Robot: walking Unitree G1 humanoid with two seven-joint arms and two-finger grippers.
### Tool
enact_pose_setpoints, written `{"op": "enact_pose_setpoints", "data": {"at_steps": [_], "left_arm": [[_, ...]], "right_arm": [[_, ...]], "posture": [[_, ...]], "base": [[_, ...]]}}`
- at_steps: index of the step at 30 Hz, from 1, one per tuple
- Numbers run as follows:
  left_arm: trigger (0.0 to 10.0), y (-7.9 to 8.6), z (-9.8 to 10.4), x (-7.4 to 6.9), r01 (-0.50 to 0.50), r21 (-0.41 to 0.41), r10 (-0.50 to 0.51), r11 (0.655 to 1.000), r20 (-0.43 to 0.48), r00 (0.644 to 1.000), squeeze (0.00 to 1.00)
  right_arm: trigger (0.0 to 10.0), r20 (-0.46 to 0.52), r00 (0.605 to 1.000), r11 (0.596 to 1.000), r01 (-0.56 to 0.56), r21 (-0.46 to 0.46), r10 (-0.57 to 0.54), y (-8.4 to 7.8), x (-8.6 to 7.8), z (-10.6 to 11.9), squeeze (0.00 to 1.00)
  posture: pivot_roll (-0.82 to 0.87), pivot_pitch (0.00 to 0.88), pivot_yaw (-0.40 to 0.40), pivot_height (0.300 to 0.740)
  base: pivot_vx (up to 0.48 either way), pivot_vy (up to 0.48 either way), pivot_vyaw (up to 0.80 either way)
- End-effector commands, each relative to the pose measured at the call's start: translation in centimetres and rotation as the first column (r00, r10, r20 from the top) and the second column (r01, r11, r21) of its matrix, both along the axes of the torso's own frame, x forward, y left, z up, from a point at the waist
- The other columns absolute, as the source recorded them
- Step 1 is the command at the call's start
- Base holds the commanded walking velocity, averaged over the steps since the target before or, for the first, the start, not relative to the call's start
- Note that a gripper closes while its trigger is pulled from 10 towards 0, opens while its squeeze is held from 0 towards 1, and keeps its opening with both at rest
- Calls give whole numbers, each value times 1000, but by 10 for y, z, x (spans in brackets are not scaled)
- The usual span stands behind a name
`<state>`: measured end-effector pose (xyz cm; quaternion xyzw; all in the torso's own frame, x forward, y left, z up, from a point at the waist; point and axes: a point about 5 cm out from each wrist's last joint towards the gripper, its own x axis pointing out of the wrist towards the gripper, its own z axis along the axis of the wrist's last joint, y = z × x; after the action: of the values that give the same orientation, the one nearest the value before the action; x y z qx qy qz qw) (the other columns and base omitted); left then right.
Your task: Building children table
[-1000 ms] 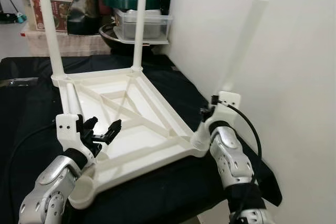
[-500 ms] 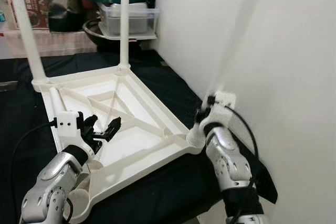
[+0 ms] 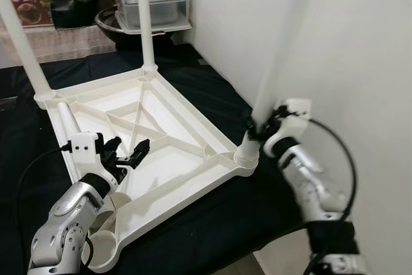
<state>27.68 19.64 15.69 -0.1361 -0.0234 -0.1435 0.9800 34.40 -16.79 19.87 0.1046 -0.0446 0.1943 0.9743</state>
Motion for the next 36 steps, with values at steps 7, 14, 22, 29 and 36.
{"op": "enact_pose_setpoints", "data": {"at_steps": [7,14,22,29,36], "left_arm": [[10000,-1,-2,2,11,12,-11,1000,0,1000,0],[10000,-3,-2,5,22,16,-22,1000,6,1000,0],[10000,-5,-1,5,28,20,-29,999,11,1000,0],[10000,-4,-1,3,26,25,-26,999,12,1000,0],[10000,-5,-2,3,31,20,-31,999,9,999,0]], "right_arm": [[10000,-5,975,958,-221,-182,224,-28,11,-2,0],[8157,-100,925,891,-380,-250,366,-42,27,3,0],[9843,-121,929,890,-371,-267,351,-38,41,8,0],[0,-121,906,864,-423,-272,405,-32,41,5,0],[0,-107,934,913,-356,-200,341,-39,43,0,0]], "posture": [[-36,0,-93,740],[-21,0,-105,740],[-5,0,-116,740],[12,0,-132,740],[5,0,-127,740]], "base": [[0,0,0],[0,0,0],[0,0,0],[0,0,0],[0,0,0]]}}
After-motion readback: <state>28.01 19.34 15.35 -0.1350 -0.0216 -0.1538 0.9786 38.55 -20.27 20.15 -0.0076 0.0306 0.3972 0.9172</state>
